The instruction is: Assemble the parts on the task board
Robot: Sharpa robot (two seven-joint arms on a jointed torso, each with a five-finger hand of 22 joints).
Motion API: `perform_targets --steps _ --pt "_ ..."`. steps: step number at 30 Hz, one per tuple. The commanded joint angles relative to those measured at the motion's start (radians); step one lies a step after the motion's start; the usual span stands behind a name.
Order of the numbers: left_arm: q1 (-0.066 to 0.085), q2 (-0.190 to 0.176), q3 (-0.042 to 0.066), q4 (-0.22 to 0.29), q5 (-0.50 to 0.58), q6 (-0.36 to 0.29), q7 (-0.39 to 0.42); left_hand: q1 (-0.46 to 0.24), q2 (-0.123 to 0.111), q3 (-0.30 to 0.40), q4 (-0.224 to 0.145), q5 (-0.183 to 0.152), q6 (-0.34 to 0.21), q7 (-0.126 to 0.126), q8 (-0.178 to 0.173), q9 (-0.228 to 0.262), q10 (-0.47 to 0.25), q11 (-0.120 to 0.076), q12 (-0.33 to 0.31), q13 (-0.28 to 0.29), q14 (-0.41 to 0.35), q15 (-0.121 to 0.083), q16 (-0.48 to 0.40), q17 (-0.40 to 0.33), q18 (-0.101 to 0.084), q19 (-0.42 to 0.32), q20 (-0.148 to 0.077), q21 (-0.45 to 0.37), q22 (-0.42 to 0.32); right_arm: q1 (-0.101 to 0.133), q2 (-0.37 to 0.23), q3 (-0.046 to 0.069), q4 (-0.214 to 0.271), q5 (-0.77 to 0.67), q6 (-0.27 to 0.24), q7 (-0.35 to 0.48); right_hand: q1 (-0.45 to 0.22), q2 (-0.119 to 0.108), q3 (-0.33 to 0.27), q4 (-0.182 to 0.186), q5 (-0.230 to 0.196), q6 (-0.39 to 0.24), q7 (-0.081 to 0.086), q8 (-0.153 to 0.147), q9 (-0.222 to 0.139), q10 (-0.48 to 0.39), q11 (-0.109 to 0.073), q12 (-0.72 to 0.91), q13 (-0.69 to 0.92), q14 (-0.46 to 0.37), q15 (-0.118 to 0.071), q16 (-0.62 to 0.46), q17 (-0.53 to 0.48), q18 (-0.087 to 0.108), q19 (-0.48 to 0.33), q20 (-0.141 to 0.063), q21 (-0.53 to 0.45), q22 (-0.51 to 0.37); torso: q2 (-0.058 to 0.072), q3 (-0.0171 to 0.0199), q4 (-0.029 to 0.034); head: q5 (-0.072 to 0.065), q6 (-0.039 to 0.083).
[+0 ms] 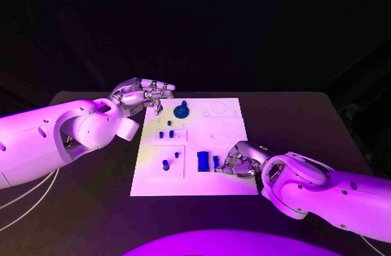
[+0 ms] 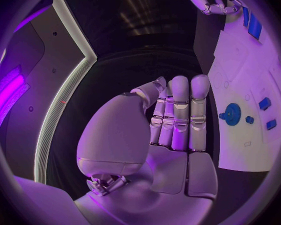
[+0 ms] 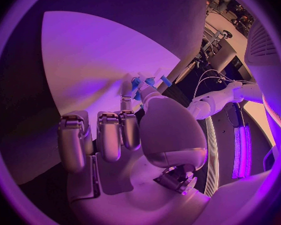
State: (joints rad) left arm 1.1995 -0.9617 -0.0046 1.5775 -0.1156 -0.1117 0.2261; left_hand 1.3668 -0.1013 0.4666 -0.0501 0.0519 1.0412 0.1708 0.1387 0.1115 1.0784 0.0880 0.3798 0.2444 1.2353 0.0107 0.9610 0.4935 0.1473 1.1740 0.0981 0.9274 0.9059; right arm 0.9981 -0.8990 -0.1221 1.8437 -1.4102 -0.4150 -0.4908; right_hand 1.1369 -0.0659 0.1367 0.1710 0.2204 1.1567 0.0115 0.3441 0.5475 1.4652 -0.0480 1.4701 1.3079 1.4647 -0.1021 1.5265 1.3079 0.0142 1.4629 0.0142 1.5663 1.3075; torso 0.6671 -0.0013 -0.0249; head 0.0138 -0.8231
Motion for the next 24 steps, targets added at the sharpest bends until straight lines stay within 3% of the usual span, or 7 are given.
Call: perform_targets --steps 1,11,19,24 --pt "0.001 0.001 0.000 0.003 -0.003 0.018 0.005 0.001 0.011 -0.001 -0.002 0.004 -0.008 -0.001 0.005 -0.001 -0.007 0.001 0.004 0.001 -0.004 -0.001 0.003 -0.001 0.014 -0.008 0.000 -0.004 -0.001 -0.001 0.010 0.000 -0.017 -0.012 0.030 -0.013 0.013 0.000 0.000 -0.002 0.000 -0.002 0.000 0.007 0.001 0.070 -0.005 0.005 0.210 0.094 -0.006 0.006 0.207 -0.014 0.108 -0.007 0.004 0.263 0.000 -0.0004 0.0013 0.001 -0.002" --pt "0.001 -0.001 0.000 0.004 -0.003 0.018 0.004 0.001 0.011 -0.001 -0.002 0.004 -0.008 -0.001 0.005 -0.001 -0.007 0.001 0.004 0.001 -0.004 -0.001 0.003 -0.001 0.014 -0.008 0.000 -0.004 -0.001 -0.001 0.029 0.000 -0.037 -0.031 0.039 -0.031 0.022 0.002 -0.001 -0.006 -0.002 -0.002 0.000 0.007 0.001 0.071 -0.006 0.006 0.210 0.094 -0.006 0.006 0.207 -0.014 0.108 -0.007 0.004 0.263 -0.001 -0.0005 0.0000 0.000 -0.001" --pt "0.001 -0.001 0.000 0.003 -0.003 0.018 0.004 0.001 0.011 -0.001 -0.002 0.004 -0.008 -0.001 0.005 -0.001 -0.007 0.001 0.004 0.001 -0.004 -0.001 0.003 -0.001 0.014 -0.008 0.000 -0.004 -0.001 0.000 0.009 0.001 -0.009 -0.031 -0.008 -0.007 0.022 0.002 -0.002 -0.006 -0.002 -0.002 0.000 0.008 0.001 0.071 -0.006 0.007 0.211 0.095 -0.007 0.006 0.208 -0.014 0.108 -0.007 0.004 0.263 -0.001 -0.0001 0.0002 0.000 0.001" --pt "0.001 0.000 0.000 -0.001 -0.003 0.017 0.006 0.000 0.011 -0.002 -0.001 0.004 -0.009 -0.001 0.005 -0.001 -0.008 0.001 0.005 0.001 -0.004 0.000 0.003 -0.001 0.014 -0.009 0.000 -0.006 -0.002 0.015 -0.020 0.003 0.013 0.073 -0.070 0.094 0.022 -0.001 -0.014 -0.002 0.002 -0.021 0.009 -0.002 -0.004 0.053 0.001 -0.037 0.187 0.089 -0.002 -0.012 0.181 -0.014 0.107 -0.005 0.003 0.263 -0.005 -0.0021 -0.0002 0.001 0.008"
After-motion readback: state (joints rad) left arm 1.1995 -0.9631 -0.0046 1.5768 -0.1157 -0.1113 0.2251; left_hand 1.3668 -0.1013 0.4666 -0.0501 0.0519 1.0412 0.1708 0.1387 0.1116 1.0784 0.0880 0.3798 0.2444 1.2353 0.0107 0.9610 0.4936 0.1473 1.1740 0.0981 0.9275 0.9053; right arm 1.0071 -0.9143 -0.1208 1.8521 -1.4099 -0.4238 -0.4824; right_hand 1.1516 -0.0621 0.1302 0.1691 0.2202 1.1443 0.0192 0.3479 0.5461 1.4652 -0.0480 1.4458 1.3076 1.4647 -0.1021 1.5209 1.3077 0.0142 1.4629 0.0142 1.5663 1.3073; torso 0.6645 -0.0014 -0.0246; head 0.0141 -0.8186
